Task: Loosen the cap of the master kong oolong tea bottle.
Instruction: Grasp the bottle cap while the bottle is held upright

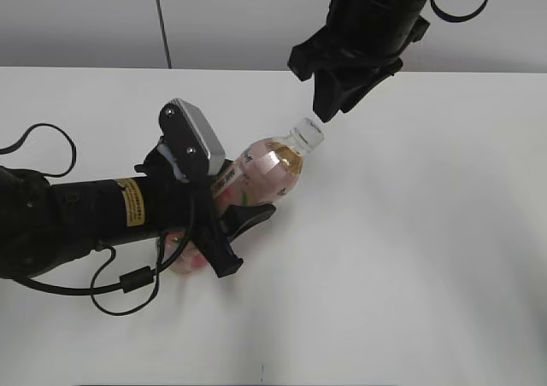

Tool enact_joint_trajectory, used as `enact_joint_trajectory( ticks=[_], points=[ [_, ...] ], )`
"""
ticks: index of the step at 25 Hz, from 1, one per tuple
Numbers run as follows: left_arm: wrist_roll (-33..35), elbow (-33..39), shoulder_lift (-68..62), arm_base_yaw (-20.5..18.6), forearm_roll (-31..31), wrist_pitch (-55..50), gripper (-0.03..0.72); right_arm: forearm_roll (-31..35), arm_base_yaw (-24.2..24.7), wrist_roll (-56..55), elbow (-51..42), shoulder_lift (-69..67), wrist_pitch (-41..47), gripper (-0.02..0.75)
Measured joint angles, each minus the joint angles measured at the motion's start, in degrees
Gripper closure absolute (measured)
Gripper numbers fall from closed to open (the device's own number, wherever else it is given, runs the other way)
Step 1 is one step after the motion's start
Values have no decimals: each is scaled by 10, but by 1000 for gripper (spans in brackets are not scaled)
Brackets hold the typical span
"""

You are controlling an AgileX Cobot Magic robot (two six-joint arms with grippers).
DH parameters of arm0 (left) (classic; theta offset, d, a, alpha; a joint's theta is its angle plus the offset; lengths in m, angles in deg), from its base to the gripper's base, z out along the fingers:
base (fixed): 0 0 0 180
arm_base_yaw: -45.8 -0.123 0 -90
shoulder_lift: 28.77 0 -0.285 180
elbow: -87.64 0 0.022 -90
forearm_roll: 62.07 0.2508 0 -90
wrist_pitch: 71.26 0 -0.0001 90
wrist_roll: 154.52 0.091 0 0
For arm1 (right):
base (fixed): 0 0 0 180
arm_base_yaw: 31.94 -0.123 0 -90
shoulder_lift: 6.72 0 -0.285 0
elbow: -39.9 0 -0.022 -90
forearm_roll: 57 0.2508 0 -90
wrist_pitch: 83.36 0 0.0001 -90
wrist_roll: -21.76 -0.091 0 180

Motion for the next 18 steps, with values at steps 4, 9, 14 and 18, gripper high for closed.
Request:
enact_joint_trajectory(
  ticks=[4,9,14,18],
  points=[
    [0,2,-1,-2,-1,-9,289,4,4,64,0,0,-8,520],
    [0,2,-1,-2,-6,-4,290,52,4,88,0,0,-17,519],
    [0,3,-2,-3,-27,19,291,54,6,23,22,0,-7,510],
    [0,3,-2,-3,-32,54,291,53,7,-37,83,0,3,500]
  ],
)
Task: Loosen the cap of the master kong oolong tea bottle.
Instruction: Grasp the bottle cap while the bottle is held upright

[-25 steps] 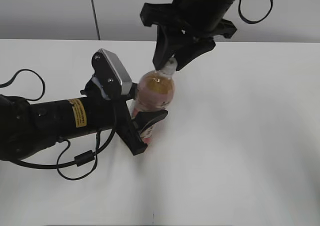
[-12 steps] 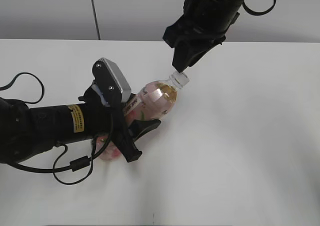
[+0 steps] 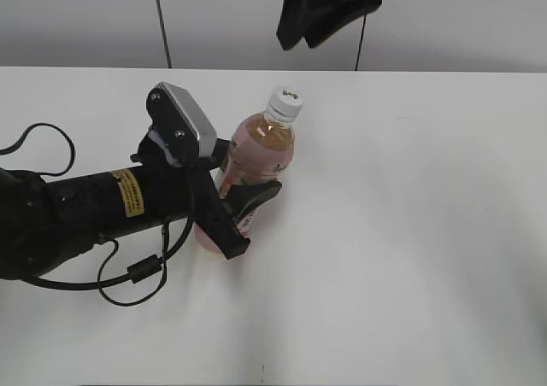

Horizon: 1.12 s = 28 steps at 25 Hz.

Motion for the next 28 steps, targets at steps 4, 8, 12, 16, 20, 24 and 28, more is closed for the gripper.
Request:
enact_joint_trajectory(
  ticks=[4,8,12,16,20,24,28],
  points=[
    [0,0,0,0,-4,15,291,14,1,-51,45,0,1,466],
    [0,0,0,0,-10,18,291,26,0,-69,48,0,1,357],
    [0,0,0,0,-14,18,291,34,-1,-77,48,-10,1,319],
    [0,0,0,0,-17,18,291,37,-1,-87,47,-21,1,316],
    [0,0,0,0,-20,18,291,50,-1,-90,27,-21,1,314],
    [0,0,0,0,-21,18,291,51,-1,-91,-10,-16,2,314],
    [0,0,0,0,-21,18,291,50,-1,-91,-16,-12,3,312]
  ],
)
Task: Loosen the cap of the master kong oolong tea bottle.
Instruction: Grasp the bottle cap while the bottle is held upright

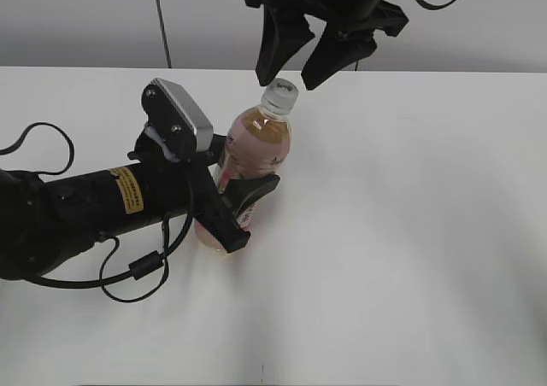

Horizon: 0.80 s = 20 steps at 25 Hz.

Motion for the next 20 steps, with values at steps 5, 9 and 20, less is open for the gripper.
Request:
enact_joint_trajectory(
  ticks=[5,9,20],
  points=[
    [0,0,0,0,0,0,291,20,0,0,0,0,0,313],
    [0,0,0,0,-1,0,291,29,0,0,0,-2,0,335],
    [0,0,-2,0,-1,-3,291,13,0,0,0,-6,0,342]
  ],
)
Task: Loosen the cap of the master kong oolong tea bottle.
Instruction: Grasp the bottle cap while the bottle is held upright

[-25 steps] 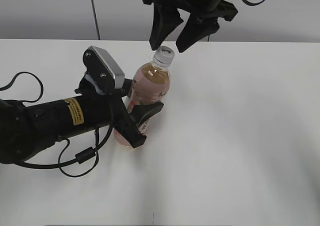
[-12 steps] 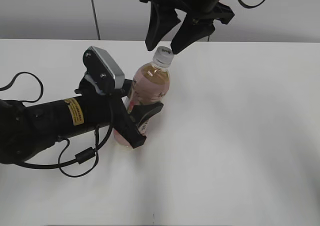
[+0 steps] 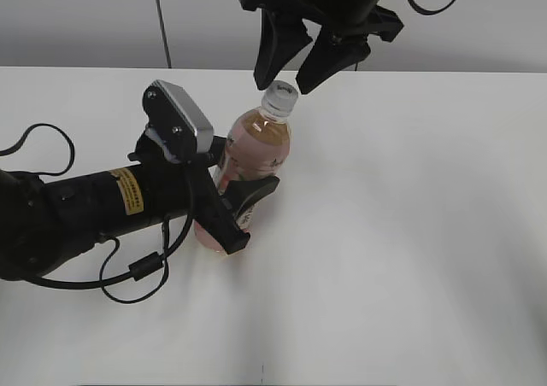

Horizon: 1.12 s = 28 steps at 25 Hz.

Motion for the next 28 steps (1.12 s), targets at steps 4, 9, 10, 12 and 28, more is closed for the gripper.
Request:
enact_joint_trajectory(
  ticks=[4,9,10,12,28],
  points=[
    [0,0,0,0,0,1,291,-3,0,0,0,0,0,342],
    [0,0,0,0,-2,1,291,-5,0,0,0,0,0,342],
    [0,0,0,0,-3,1,291,-5,0,0,0,0,0,342],
    [0,0,0,0,-4,1,291,-5,0,0,0,0,0,342],
    [0,0,0,0,-4,10,291,19,0,3,0,-16,1,343]
  ],
)
